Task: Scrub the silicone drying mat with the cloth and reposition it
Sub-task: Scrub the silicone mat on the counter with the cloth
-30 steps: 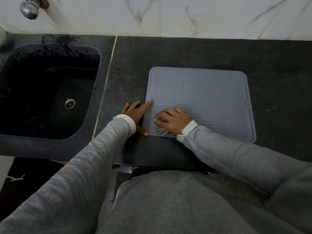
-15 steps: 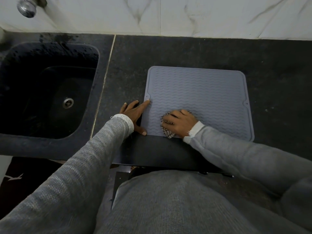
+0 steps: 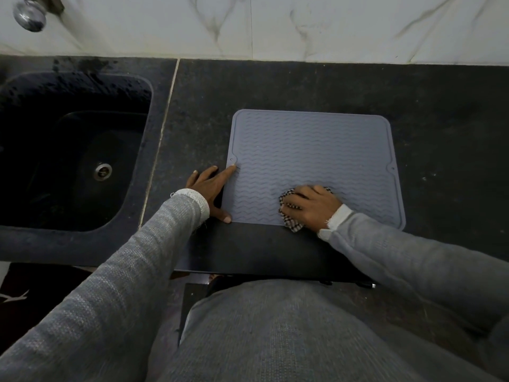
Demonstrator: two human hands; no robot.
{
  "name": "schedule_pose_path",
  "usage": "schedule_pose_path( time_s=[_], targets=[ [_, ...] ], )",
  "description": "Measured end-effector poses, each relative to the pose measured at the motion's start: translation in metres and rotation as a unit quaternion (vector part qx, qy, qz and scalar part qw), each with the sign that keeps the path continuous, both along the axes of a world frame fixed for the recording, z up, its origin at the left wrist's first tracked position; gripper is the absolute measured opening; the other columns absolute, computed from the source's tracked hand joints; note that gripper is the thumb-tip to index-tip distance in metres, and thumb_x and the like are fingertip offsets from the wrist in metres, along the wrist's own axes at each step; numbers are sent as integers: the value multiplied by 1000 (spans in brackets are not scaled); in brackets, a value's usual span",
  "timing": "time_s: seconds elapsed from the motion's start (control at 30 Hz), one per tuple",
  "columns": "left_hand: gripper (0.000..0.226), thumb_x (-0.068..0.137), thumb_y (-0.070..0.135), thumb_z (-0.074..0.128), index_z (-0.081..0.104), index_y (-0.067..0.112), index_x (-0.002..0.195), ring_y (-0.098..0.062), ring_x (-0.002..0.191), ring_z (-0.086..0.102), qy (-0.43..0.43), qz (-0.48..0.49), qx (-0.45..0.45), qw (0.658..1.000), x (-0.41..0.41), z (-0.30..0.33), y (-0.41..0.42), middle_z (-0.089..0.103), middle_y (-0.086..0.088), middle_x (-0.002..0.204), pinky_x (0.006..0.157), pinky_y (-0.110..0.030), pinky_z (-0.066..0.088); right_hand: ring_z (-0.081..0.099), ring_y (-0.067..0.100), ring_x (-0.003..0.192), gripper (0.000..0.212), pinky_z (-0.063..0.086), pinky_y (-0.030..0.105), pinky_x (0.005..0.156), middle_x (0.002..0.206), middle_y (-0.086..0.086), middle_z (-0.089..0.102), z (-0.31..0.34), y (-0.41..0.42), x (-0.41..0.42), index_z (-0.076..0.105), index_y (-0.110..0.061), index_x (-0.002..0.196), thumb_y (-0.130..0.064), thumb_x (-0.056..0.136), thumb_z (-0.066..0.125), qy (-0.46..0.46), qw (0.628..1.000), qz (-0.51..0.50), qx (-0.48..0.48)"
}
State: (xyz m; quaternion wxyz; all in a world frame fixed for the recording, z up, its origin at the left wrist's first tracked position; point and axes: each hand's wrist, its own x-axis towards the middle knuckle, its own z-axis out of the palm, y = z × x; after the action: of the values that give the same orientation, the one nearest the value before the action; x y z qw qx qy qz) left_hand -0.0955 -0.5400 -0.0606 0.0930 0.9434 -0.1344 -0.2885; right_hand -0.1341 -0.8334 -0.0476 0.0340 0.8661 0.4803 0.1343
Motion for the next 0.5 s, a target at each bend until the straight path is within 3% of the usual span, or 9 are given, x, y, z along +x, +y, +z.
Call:
schedule_pose_path(
  time_s=[0.1, 0.17, 0.27, 0.33, 0.4, 0.47, 0.5],
  targets=[
    [132, 53, 57, 81, -10, 38, 147, -20, 144, -4, -4, -2, 4, 1000, 0, 2, -1, 12, -7, 156, 114, -51, -5, 68, 18, 79, 17, 44, 27, 65, 95, -7, 72, 5, 31, 7, 75, -30, 88, -31, 72, 69, 9, 1000, 8, -14],
    [132, 54, 57, 81, -10, 37, 147, -20, 144, -2, -13, -5, 7, 1000, -1, 2, -2, 14, -6, 156, 113, -51, -4, 68, 17, 80, 25, 48, 25, 64, 95, -7, 72, 2, 53, 9, 74, -30, 88, -30, 63, 79, 18, 999, 10, -30],
    [131, 55, 56, 80, -11, 37, 147, -20, 144, -2, -10, -7, 9, 1000, -1, 4, -2, 14, -5, 156, 114, -51, -4, 68, 16, 78, 20, 49, 24, 63, 92, -9, 72, -3, 56, 7, 74, -30, 85, -26, 66, 79, 14, 1000, 5, -17],
    [131, 55, 56, 80, -11, 37, 147, -20, 144, -2, -9, -7, 10, 1000, -1, 4, -2, 14, -4, 156, 114, -51, -4, 68, 17, 75, 13, 49, 24, 61, 91, -7, 73, -4, 28, 3, 75, -27, 84, -21, 75, 69, 9, 1000, -4, 8],
    [131, 55, 56, 81, -11, 37, 147, -20, 144, -3, -5, -6, 10, 1000, -1, 5, -2, 12, -5, 156, 114, -51, -4, 68, 19, 73, 19, 49, 25, 59, 91, -5, 73, -2, -3, -3, 75, -25, 86, -18, 79, 59, 6, 1000, -22, 19],
    [131, 55, 56, 81, -11, 38, 146, -20, 144, -3, -4, -3, 11, 1000, -1, 6, -3, 11, -6, 156, 114, -50, -4, 68, 21, 73, 19, 50, 27, 58, 89, -3, 73, 5, -22, -7, 76, -24, 85, -22, 67, 73, 28, 999, -40, -8],
    [131, 55, 56, 81, -11, 38, 146, -20, 144, -3, -4, -2, 13, 1000, -2, 6, -4, 11, -7, 156, 114, -50, -4, 68, 22, 74, 28, 50, 27, 60, 89, -3, 73, 9, -22, -7, 76, -24, 85, -25, 57, 82, 45, 997, -51, -26]
  ],
)
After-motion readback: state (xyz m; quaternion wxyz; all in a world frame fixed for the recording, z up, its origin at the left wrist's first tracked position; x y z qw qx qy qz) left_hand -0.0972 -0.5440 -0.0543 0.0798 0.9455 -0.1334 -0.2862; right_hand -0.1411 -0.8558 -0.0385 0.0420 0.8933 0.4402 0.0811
